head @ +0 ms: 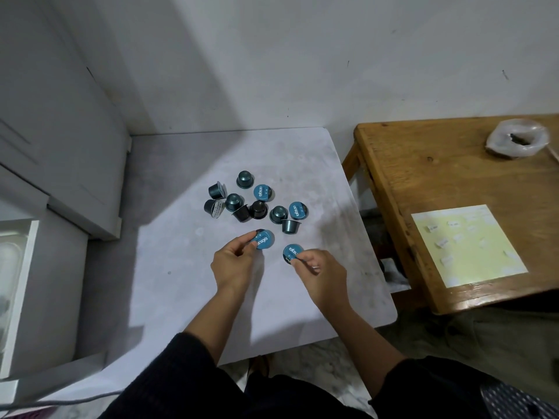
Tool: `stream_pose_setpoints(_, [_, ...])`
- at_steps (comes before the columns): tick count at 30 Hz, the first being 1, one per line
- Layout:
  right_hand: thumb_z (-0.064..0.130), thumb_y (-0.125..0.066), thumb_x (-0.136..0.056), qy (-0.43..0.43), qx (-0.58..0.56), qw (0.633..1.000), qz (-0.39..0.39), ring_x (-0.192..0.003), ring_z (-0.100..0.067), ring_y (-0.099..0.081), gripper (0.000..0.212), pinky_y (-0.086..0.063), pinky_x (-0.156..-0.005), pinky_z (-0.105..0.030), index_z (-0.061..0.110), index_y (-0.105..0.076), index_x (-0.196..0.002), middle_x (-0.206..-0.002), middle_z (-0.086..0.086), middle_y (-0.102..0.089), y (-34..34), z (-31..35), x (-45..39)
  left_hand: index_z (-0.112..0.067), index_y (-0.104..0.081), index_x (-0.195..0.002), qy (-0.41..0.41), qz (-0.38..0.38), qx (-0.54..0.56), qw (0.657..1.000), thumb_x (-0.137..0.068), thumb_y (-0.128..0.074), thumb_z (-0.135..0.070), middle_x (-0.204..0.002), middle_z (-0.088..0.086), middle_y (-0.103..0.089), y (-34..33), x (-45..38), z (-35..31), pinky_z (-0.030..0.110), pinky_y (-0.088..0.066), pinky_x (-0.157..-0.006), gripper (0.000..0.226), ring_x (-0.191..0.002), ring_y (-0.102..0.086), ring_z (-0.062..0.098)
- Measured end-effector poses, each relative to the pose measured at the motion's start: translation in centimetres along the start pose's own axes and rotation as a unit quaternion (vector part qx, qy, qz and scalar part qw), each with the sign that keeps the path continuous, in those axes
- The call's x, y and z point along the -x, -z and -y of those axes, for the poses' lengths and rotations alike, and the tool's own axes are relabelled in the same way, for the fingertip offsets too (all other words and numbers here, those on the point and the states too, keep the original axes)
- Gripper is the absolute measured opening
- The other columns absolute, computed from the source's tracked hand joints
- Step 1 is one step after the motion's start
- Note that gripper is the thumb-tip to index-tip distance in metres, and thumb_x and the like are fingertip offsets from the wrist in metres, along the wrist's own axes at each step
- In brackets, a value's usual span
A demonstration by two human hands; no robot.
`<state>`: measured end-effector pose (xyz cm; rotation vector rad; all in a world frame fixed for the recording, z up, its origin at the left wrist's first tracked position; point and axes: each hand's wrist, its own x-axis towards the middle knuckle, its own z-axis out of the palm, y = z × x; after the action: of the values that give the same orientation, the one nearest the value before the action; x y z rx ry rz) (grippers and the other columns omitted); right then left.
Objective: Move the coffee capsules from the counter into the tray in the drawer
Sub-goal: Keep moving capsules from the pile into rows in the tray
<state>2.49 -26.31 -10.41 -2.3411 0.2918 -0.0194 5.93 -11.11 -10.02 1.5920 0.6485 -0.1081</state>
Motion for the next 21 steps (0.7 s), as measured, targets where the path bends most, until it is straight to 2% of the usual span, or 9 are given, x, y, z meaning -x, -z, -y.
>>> stream_pose_setpoints(2, [0.022,-0.067,-0.083,-0.02,-0.005,1.0,0.004,-0.072,-0.006,-0.056,0.009,-0.038,-0.063,-0.007,0.015,-0.071,-0.084,-0.085,0.003,-0.068,0.1,0.2,-0.2,-0.02,-0.073,-0.098,-0.006,0.007,-0.006,1.0,-0.085,-0.06,-0.011,-0.095,-0.005,-0.071,0.1,0.2,0.0,0.011,-0.045,-0.08,0.02,-0.088,-0.063,0.006])
stream_pose_setpoints(4, [0.018,-0.067,-0.082,-0.058,-0.039,0.998,0.01,-0.072,-0.008,-0.058,0.006,-0.041,-0.063,-0.012,0.014,-0.071,-0.081,-0.08,0.005,-0.067,0.1,0.4,-0.6,-0.02,-0.072,-0.1,-0.007,0.017,-0.007,1.0,-0.086,-0.059,-0.01,-0.098,-0.005,-0.07,0.3,0.2,0.0,0.016,-0.045,-0.084,0.022,-0.09,-0.062,0.007])
stream_pose_setpoints(8, [0.007,-0.067,-0.08,-0.146,-0.2,0.969,0.023,-0.07,-0.014,-0.062,0.009,-0.048,-0.065,-0.017,0.015,-0.07,-0.078,-0.075,-0.001,-0.068,0.2,1.5,-0.9,-0.022,-0.072,-0.099,-0.007,0.04,-0.007,0.999,-0.086,-0.059,-0.01,-0.101,-0.005,-0.071,1.0,0.4,-0.3,0.023,-0.048,-0.09,0.022,-0.095,-0.063,0.009])
stream_pose_setpoints(11, [0.002,-0.064,-0.078,-0.147,-0.255,0.955,0.033,-0.074,-0.016,-0.064,0.018,-0.05,-0.069,-0.022,0.017,-0.073,-0.081,-0.081,-0.004,-0.071,0.5,3.0,-1.0,-0.029,-0.073,-0.09,-0.012,0.076,-0.008,0.997,-0.086,-0.058,-0.009,-0.098,-0.006,-0.072,2.3,0.3,-1.2,0.023,-0.048,-0.089,0.025,-0.096,-0.064,0.011])
stream_pose_setpoints(13, [0.003,-0.063,-0.078,-0.118,-0.245,0.962,0.038,-0.077,-0.021,-0.066,0.021,-0.054,-0.075,-0.032,0.021,-0.074,-0.081,-0.082,-0.006,-0.073,0.7,4.4,-1.3,-0.031,-0.074,-0.081,-0.023,0.103,-0.006,0.994,-0.085,-0.059,-0.007,-0.094,-0.006,-0.073,3.7,0.1,-2.3,0.027,-0.049,-0.09,0.029,-0.096,-0.066,0.014])
stream_pose_setpoints(15, [0.0,-0.064,-0.079,-0.096,-0.273,0.957,0.038,-0.077,-0.025,-0.067,0.025,-0.055,-0.079,-0.039,0.023,-0.073,-0.078,-0.079,-0.006,-0.072,1.1,6.2,-1.6,-0.03,-0.074,-0.078,-0.034,0.121,0.0,0.992,-0.085,-0.059,-0.003,-0.089,-0.008,-0.074,5.2,0.0,-3.8,0.024,-0.05,-0.087,0.032,-0.09,-0.067,0.012])
stream_pose_setpoints(18, [-0.005,-0.06,-0.083,-0.09,-0.354,0.929,0.06,-0.074,-0.02,-0.063,0.02,-0.054,-0.077,-0.031,0.012,-0.07,-0.084,-0.083,-0.009,-0.069,1.6,9.8,-1.9,-0.022,-0.073,-0.087,-0.066,0.135,0.011,0.989,-0.086,-0.056,0.001,-0.078,-0.014,-0.074,8.1,0.6,-6.8,0.011,-0.052,-0.076,0.028,-0.077,-0.067,0.0])
stream_pose_setpoints(21, [-0.005,-0.058,-0.084,-0.051,-0.377,0.92,0.093,-0.062,-0.007,-0.061,0.017,-0.051,-0.063,-0.014,0.008,-0.068,-0.089,-0.08,-0.006,-0.068,2.3,14.0,-2.1,-0.016,-0.072,-0.094,-0.107,0.152,-0.01,0.983,-0.087,-0.055,0.0,-0.073,-0.018,-0.073,11.9,1.2,-9.9,0.006,-0.05,-0.075,0.024,-0.073,-0.065,-0.005])
